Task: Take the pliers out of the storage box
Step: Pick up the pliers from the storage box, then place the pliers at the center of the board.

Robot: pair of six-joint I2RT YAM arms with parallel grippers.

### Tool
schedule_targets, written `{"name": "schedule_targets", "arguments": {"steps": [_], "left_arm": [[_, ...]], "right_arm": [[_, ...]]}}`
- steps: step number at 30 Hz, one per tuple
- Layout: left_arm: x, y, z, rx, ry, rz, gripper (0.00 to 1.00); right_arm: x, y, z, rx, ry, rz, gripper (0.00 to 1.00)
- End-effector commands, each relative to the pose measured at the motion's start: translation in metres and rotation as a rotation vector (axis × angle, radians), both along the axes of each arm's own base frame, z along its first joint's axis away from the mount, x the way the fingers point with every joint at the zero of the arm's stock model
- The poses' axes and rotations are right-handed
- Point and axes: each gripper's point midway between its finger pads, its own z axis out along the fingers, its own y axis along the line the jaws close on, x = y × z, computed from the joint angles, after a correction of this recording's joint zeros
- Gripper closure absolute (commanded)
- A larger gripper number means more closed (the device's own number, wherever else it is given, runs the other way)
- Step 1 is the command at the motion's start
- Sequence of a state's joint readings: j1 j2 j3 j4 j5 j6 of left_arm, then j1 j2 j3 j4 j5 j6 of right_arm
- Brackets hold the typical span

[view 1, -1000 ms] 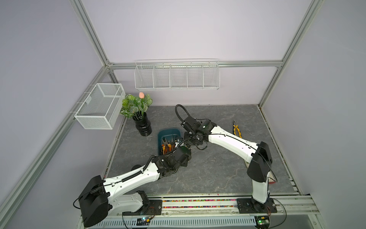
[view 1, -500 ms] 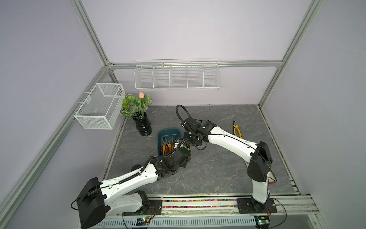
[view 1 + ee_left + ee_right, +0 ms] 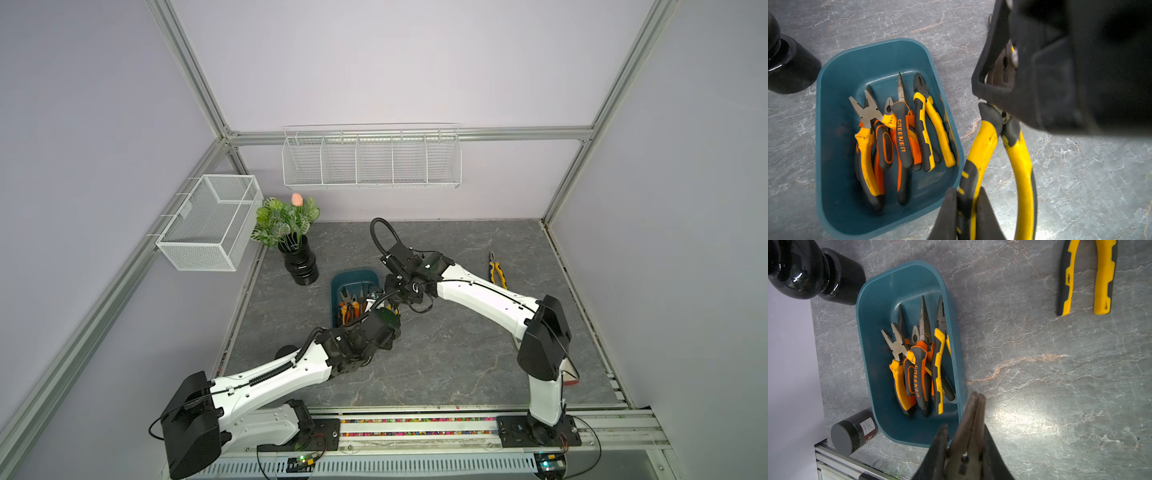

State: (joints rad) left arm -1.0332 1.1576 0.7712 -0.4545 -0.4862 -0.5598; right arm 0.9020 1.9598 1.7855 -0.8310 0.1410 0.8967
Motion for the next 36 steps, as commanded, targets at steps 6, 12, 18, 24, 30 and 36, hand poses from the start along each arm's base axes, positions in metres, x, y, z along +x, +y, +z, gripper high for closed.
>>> {"name": "schedule_targets", "arguments": {"steps": [6,12,18,24,30,36], "left_arm": [[0.002,-0.014,0.041,-0.1,-0.064,-0.029,0.17],[-0.004,-0.004,0.042,-0.121,-0.068,-0.02,0.16],[-0.005,-0.008,0.031,-0.111,-0.044,-0.027,0.17],[-0.003,-0.014,0.027,-0.115,-0.035,-0.036,0.18],[-0.001,-0.018,0.021,-0.097,-0.026,-0.042,0.18],[0.001,-0.023,0.017,-0.082,-0.012,-0.039,0.18]], "right_arm": [[0.031,-0.086,0.018,-0.129,-0.081,-0.075,0.93],[0.07,-0.177,0.028,-0.237,-0.125,-0.117,0.94],[0.108,-0.197,0.01,-0.225,-0.088,0.055,0.93],[0.14,-0.186,-0.03,-0.166,0.009,0.164,0.93],[0.161,-0.17,-0.067,-0.204,0.067,0.223,0.93],[0.182,-0.17,-0.082,-0.257,0.073,0.205,0.93]]}}
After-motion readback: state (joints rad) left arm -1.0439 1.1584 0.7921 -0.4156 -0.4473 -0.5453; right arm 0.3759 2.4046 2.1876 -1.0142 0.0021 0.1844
